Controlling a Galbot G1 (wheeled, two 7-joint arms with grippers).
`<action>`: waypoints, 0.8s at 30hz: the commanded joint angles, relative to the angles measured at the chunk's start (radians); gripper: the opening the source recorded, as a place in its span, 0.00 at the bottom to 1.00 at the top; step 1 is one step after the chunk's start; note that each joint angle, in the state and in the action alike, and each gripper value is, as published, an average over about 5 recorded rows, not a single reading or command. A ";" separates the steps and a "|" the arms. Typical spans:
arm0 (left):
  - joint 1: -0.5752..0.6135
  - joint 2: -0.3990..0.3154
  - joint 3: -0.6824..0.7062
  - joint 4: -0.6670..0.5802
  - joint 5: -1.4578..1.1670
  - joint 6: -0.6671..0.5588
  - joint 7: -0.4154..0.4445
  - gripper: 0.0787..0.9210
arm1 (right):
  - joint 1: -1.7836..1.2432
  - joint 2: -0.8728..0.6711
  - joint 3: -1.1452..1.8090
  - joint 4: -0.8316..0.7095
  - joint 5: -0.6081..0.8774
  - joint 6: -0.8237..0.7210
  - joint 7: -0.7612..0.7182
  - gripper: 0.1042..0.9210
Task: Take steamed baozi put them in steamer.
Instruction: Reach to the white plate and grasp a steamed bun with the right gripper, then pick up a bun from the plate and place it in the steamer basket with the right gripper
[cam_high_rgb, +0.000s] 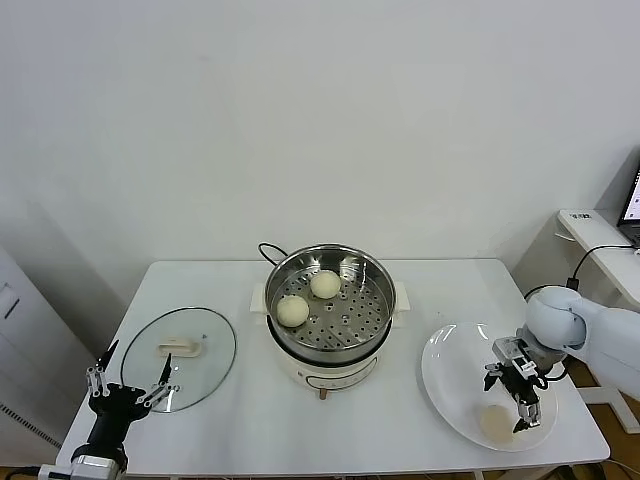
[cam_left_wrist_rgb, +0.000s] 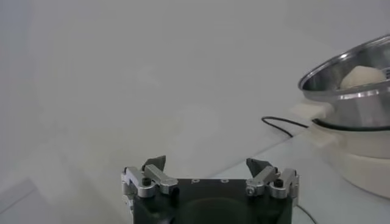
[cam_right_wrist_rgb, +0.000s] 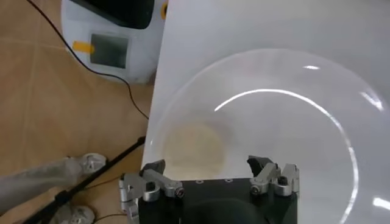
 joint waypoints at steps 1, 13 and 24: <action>0.001 -0.002 0.002 0.000 0.004 0.001 0.000 0.88 | -0.092 -0.001 0.051 -0.004 -0.044 0.007 0.009 0.88; 0.001 0.000 -0.002 -0.002 -0.001 -0.001 0.000 0.88 | -0.005 -0.005 0.012 -0.002 -0.019 0.011 0.003 0.60; 0.003 -0.001 -0.004 -0.010 -0.006 -0.004 -0.001 0.88 | 0.660 0.166 -0.331 -0.186 0.265 0.077 -0.033 0.28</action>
